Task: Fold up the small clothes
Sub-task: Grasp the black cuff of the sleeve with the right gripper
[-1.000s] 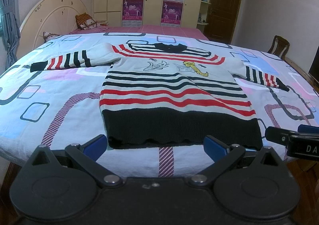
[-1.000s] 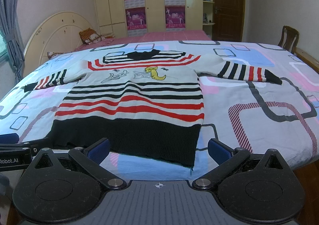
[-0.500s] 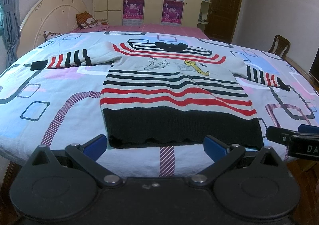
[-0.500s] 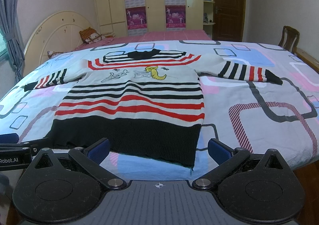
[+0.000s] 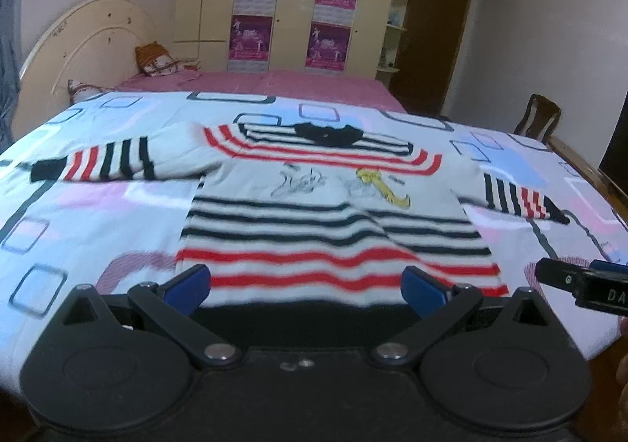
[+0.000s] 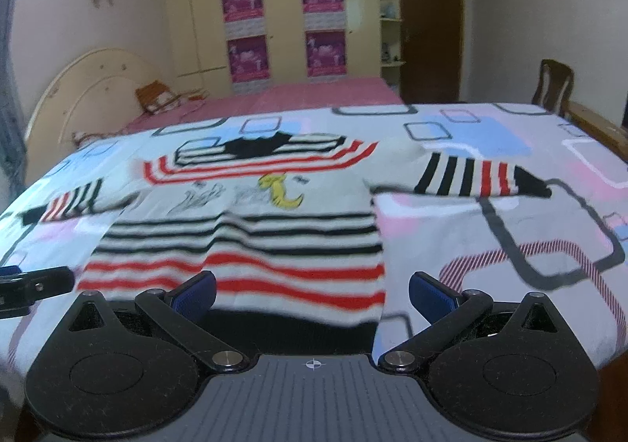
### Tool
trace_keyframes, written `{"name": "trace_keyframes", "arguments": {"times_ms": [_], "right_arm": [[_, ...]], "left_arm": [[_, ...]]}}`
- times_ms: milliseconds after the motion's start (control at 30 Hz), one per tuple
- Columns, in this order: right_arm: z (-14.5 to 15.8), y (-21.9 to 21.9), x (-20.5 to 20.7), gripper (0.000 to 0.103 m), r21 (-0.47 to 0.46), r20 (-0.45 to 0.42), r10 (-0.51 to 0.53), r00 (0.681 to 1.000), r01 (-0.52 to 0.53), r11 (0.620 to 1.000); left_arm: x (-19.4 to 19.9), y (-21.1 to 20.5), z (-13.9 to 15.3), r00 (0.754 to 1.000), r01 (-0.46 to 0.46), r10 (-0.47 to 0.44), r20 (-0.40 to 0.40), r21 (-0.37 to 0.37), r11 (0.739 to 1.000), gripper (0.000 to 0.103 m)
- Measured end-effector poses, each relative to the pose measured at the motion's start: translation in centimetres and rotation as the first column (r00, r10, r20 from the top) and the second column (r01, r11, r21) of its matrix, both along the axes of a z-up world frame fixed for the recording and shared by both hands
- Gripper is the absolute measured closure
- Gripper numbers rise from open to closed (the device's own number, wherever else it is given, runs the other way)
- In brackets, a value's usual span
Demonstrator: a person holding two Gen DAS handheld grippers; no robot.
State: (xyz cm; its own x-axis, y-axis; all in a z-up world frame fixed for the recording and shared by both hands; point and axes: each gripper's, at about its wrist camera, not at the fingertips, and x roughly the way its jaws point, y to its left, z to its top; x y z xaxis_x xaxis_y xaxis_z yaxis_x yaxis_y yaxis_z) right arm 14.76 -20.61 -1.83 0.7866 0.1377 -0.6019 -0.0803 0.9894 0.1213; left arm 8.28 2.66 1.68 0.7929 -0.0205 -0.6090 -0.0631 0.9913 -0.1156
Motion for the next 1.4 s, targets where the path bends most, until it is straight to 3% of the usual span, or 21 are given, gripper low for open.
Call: {"name": "trace_keyframes", "arguments": {"times_ms": [267, 367, 533, 700, 800, 1067, 1300, 1333, 1400], "right_arm": [[-0.4, -2.3, 6.0, 0.000, 0.060, 0.001, -0.128, 0.992, 0.128, 0.990], [-0.3, -3.5, 7.5, 0.000, 0.066, 0.005, -0.181, 0.983, 0.180, 0.981], [-0.8, -6.5, 9.4, 0.000, 0.103, -0.020, -0.251, 0.968, 0.251, 0.962], [-1.7, -11.7, 11.7, 0.001, 0.136, 0.003, -0.342, 0.940, 0.338, 0.931], [-2.9, -15.5, 14.2, 0.052, 0.161, -0.013, -0.380, 0.925, 0.377, 0.912], [-9.0, -27.8, 21.4, 0.052, 0.313, -0.148, -0.489, 0.860, 0.509, 0.801], [-12.8, -33.7, 24.1, 0.052, 0.386, -0.222, -0.531, 0.818, 0.574, 0.723], [-13.1, -34.2, 24.1, 0.054, 0.399, -0.230, -0.533, 0.814, 0.579, 0.711], [-13.5, -34.7, 24.0, 0.072, 0.411, -0.241, -0.532, 0.811, 0.582, 0.702]], "left_arm": [[6.1, 0.7, -0.5, 0.997, 0.071, -0.071, 0.010, -0.015, 0.997, 0.000], [8.5, 0.9, -0.9, 0.992, 0.124, -0.125, -0.001, -0.059, 0.990, 0.000], [12.1, 0.2, -2.0, 0.991, 0.129, -0.131, -0.023, -0.079, 0.988, 0.000], [15.4, -1.6, -3.1, 0.992, 0.122, -0.125, -0.024, -0.078, 0.989, 0.011], [17.6, -3.2, -3.6, 0.993, 0.106, -0.109, -0.040, -0.067, 0.992, 0.013], [23.6, -7.8, -5.0, 0.992, 0.044, -0.045, -0.116, -0.018, 0.999, 0.010], [26.6, -11.2, -5.9, 0.985, 0.038, -0.036, -0.171, 0.007, 0.999, 0.008], [26.9, -11.6, -6.1, 0.984, 0.039, -0.036, -0.176, 0.010, 0.999, 0.008], [27.5, -12.3, -6.3, 0.981, 0.043, -0.039, -0.188, 0.016, 0.999, 0.008]]}}
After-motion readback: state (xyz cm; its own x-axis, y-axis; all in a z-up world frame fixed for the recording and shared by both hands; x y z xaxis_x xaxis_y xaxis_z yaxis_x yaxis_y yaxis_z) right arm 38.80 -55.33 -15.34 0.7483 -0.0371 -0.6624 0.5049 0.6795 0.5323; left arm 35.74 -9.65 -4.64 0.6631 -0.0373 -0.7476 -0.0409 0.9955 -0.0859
